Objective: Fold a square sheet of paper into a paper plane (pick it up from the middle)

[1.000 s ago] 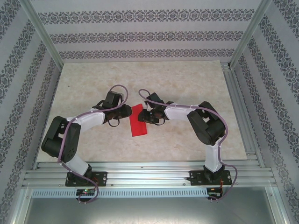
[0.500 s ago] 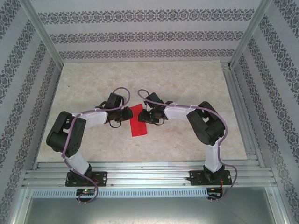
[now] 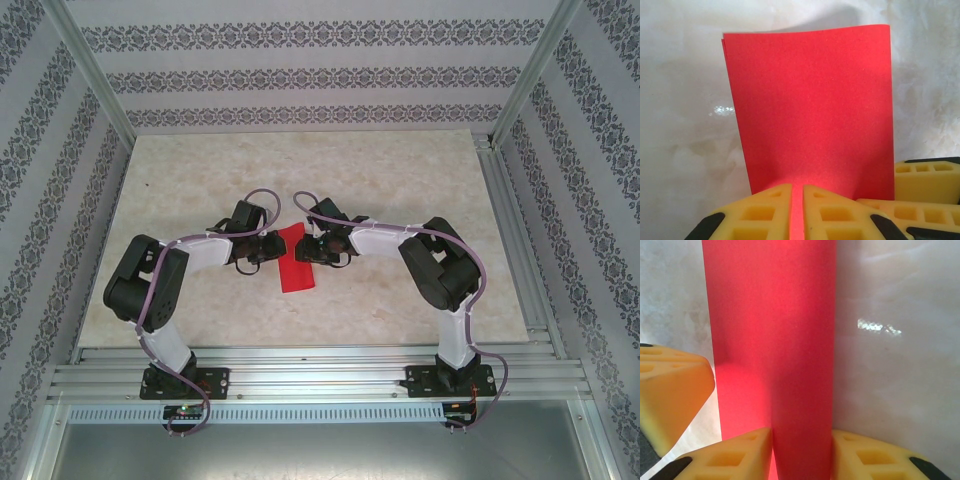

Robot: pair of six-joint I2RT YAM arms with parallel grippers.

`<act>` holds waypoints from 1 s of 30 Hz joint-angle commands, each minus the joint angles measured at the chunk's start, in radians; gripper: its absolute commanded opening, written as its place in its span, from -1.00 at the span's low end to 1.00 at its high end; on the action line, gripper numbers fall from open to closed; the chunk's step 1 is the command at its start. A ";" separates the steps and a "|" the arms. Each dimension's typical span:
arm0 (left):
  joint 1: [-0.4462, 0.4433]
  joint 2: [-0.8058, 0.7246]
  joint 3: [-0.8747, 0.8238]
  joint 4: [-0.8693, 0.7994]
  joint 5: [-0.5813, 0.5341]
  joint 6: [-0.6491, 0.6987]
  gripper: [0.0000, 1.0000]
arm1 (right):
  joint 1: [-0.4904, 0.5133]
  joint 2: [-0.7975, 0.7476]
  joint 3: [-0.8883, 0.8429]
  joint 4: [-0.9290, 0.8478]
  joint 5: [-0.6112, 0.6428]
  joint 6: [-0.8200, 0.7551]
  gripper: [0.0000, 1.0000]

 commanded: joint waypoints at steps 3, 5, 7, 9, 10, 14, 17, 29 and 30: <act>-0.018 0.018 0.024 0.026 0.011 -0.003 -0.73 | 0.027 0.110 -0.021 -0.005 0.056 -0.024 -0.29; -0.018 0.020 0.026 0.025 0.013 -0.001 -0.73 | 0.028 0.111 -0.021 -0.006 0.056 -0.025 -0.30; -0.020 0.019 0.026 0.023 0.014 0.000 -0.73 | 0.026 0.112 -0.021 -0.006 0.056 -0.027 -0.32; -0.021 0.018 0.027 0.022 0.016 0.001 -0.73 | 0.026 0.112 -0.021 -0.007 0.056 -0.029 -0.34; -0.020 0.016 0.030 0.022 0.016 0.003 -0.73 | 0.026 0.112 -0.022 -0.008 0.056 -0.031 -0.34; -0.022 0.020 0.029 0.020 0.016 0.003 -0.73 | 0.027 0.114 -0.020 -0.010 0.059 -0.032 -0.34; -0.023 0.024 0.029 0.019 0.016 0.005 -0.73 | 0.025 0.115 -0.018 -0.011 0.059 -0.034 -0.34; -0.032 0.051 0.049 -0.077 -0.042 0.032 -0.76 | 0.028 0.117 -0.017 -0.005 0.055 -0.029 -0.35; -0.034 0.052 0.047 -0.086 -0.049 0.031 -0.77 | 0.027 0.115 -0.017 -0.006 0.055 -0.028 -0.35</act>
